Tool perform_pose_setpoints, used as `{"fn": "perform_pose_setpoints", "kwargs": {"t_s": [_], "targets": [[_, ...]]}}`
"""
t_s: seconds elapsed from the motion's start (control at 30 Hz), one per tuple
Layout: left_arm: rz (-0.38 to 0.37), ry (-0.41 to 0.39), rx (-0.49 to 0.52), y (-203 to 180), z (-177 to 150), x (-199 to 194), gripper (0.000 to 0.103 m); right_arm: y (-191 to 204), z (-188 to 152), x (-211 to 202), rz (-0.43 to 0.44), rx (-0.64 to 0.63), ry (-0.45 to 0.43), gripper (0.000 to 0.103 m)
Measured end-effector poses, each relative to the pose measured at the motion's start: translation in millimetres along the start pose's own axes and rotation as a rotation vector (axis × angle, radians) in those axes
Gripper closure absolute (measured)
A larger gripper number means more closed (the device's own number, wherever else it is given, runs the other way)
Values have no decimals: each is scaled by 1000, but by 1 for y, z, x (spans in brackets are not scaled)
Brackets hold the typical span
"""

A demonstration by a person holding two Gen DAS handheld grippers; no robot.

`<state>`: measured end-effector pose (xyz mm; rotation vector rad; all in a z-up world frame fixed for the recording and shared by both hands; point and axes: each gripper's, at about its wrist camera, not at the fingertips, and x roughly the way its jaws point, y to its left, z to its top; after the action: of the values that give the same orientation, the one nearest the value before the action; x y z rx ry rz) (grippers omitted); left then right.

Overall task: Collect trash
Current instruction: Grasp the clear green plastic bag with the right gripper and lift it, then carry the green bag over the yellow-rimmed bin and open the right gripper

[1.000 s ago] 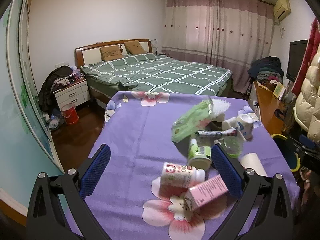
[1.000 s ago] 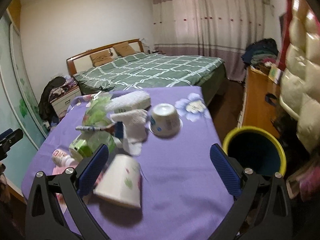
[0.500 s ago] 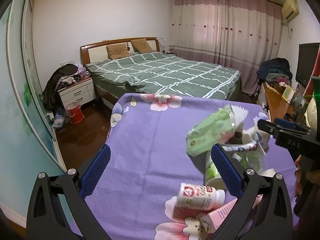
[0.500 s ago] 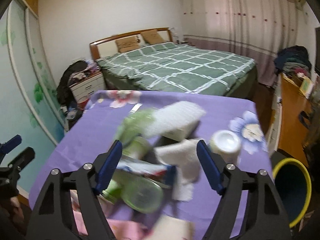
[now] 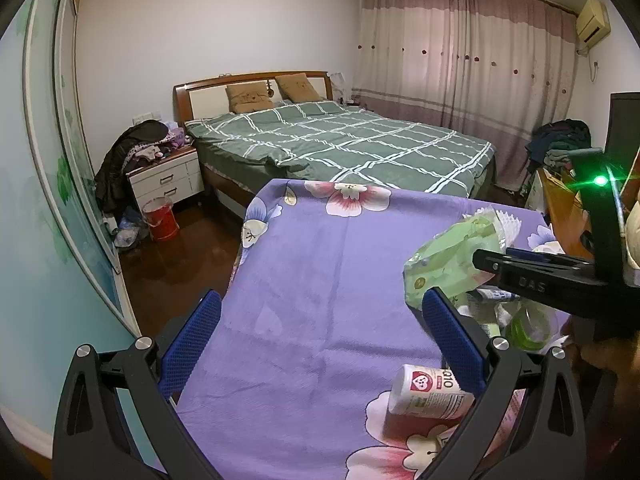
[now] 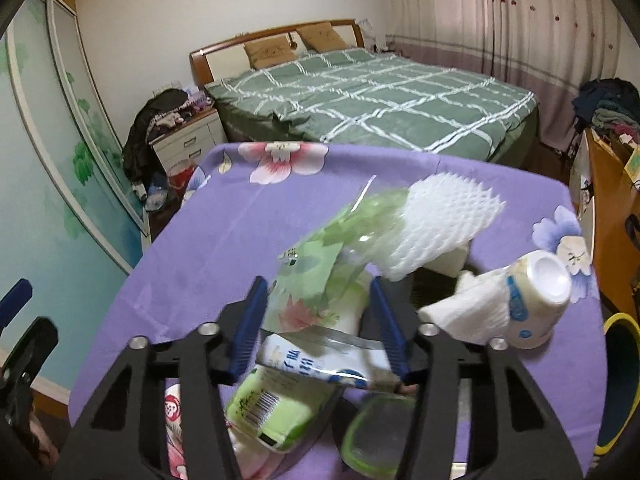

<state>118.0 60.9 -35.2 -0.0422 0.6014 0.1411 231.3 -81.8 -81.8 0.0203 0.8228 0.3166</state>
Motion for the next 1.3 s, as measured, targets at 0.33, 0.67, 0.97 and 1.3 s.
{"fn": "perform_pose_setpoints", "kwargs": {"t_s": [0.33, 0.67, 0.97, 1.3], "targets": [[3, -3, -8, 6, -4, -2, 4, 17, 5, -26, 35, -28, -104, 98], [-14, -15, 27, -7, -6, -10, 4, 3, 8, -89, 87, -15, -233, 98], [-49, -18, 66, -34, -5, -19, 4, -47, 8, -139, 66, 27, -291, 98], [-104, -9, 117, -67, -5, -19, 4, -116, -18, -171, -96, 130, -336, 98]]}}
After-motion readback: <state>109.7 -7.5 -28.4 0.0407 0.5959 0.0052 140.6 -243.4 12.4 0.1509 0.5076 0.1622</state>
